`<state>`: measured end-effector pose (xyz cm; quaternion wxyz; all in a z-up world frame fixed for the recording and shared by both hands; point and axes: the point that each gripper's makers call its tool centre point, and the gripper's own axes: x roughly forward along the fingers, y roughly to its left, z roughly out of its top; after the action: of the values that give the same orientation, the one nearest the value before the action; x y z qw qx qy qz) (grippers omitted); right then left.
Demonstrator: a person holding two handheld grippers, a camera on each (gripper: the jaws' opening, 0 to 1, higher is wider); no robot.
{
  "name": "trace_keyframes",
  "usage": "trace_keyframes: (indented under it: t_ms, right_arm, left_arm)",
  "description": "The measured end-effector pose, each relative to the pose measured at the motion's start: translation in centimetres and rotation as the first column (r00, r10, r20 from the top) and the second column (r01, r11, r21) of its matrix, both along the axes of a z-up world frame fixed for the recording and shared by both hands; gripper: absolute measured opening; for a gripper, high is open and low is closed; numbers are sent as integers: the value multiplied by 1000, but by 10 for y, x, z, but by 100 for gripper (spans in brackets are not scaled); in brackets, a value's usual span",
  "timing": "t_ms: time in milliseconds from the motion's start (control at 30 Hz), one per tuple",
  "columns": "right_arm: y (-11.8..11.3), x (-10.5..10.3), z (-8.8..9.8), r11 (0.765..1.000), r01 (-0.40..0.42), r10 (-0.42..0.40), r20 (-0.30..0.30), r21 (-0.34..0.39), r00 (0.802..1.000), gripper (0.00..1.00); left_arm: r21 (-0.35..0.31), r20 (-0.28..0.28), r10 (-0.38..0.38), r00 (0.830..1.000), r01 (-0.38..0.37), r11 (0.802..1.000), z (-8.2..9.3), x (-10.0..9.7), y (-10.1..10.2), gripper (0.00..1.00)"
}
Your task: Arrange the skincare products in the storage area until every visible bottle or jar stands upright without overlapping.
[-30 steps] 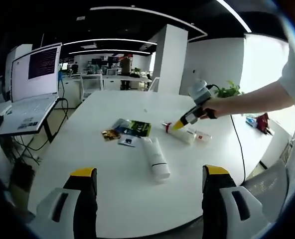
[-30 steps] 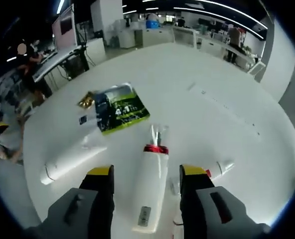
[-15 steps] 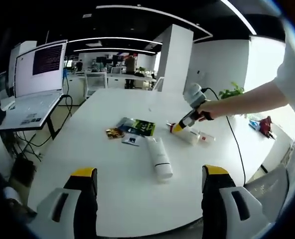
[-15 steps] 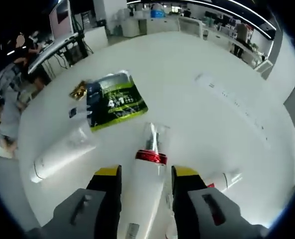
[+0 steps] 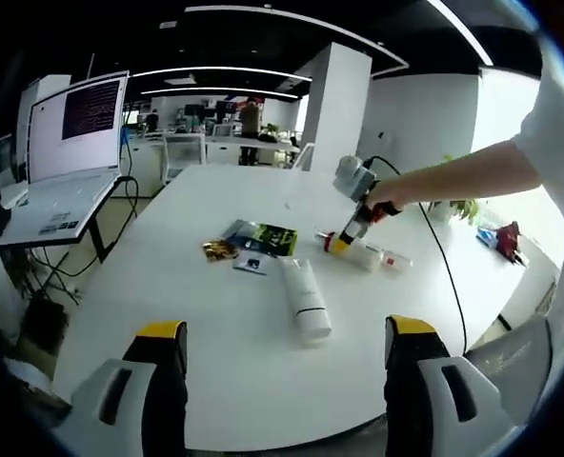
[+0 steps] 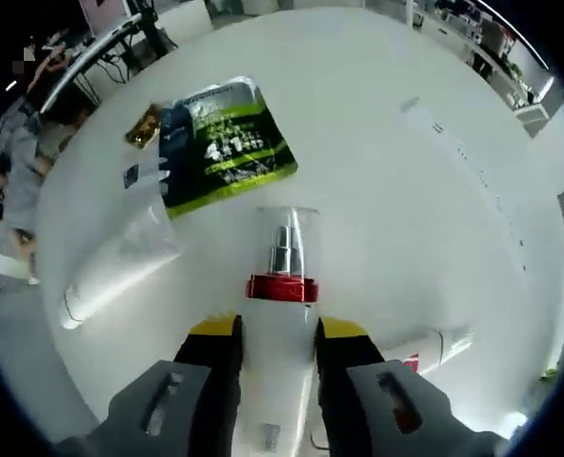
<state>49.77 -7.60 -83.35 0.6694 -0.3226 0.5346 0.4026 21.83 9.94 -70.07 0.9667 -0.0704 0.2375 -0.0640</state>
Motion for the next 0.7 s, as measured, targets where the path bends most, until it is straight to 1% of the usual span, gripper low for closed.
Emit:
trace_keyframes:
  t_ms: [33, 67, 133, 200, 267, 300, 333, 367, 400, 433, 467, 500, 533, 567, 600, 633, 667, 700]
  right_arm:
    - [1, -1, 0, 1000, -8, 8, 9, -13, 1000, 31]
    - [2, -1, 0, 999, -32, 33, 21, -28, 999, 31]
    - [2, -2, 0, 999, -33, 33, 18, -7, 999, 30]
    - [1, -1, 1, 999, 20, -20, 19, 34, 1000, 30]
    - [0, 0, 1, 998, 31, -32, 26, 47, 999, 29]
    - [3, 4, 0, 995, 64, -68, 43, 81, 997, 29]
    - [4, 6, 1, 992, 79, -85, 50, 99, 995, 29]
    - [8, 13, 2, 973, 148, -159, 52, 177, 986, 28]
    - [9, 14, 3, 958, 184, -197, 37, 219, 980, 28]
    - [5, 4, 8, 949, 200, -211, 17, 243, 977, 27]
    - [3, 1, 11, 947, 198, -212, 27, 253, 977, 27]
    - [2, 4, 13, 945, 189, -209, 46, 266, 977, 27]
    - [0, 3, 20, 951, 145, -173, 82, 272, 981, 27]
    - [-4, -8, 32, 955, 120, -153, 103, 272, 983, 26]
    - [-5, -10, 38, 954, 104, -144, 125, 280, 982, 26]
    - [-4, -5, 38, 952, 102, -146, 133, 289, 980, 26]
    - [-5, -6, 43, 946, 106, -155, 141, 305, 978, 26]
    - [-6, -13, 54, 931, 117, -176, 144, 346, 974, 26]
  left_arm:
    - [0, 0, 1, 1000, -1, 1000, 0, 0, 0, 79]
    - [1, 1, 3, 1000, -3, 1000, 0, 0, 1, 79]
    - [2, 2, 5, 1000, -5, 1000, 0, 0, 1, 78]
    - [3, 1, 6, 1000, -6, 1000, 0, 0, 2, 78]
    - [7, 1, 5, 1000, -5, 1000, 0, 0, 1, 78]
    - [7, 1, 4, 1000, -4, 1000, 0, 0, 1, 78]
    - [7, 1, 3, 1000, -3, 1000, 0, 0, 1, 78]
    - [5, 4, 0, 1000, 0, 1000, 1, 0, 0, 79]
    - [2, 7, -1, 1000, 1, 1000, 2, 1, 0, 79]
    - [-4, 9, -1, 1000, 1, 1000, 2, 1, 0, 79]
    - [-12, 8, -2, 1000, 2, 1000, 2, 0, 0, 78]
    - [-22, 10, -1, 1000, 2, 1000, 3, 0, 0, 78]
    - [-35, 12, 1, 1000, -1, 999, 3, 1, 1, 78]
    - [-48, 13, 3, 1000, -2, 999, 4, 1, 2, 78]
    - [-60, 16, 2, 1000, -1, 998, 5, 1, 1, 78]
    - [-70, 21, 1, 1000, 0, 998, 6, 1, 0, 78]
    - [-79, 19, -2, 1000, 3, 997, 7, 1, -3, 79]
    - [-79, 20, -14, 1000, 15, 997, 8, 2, -7, 79]
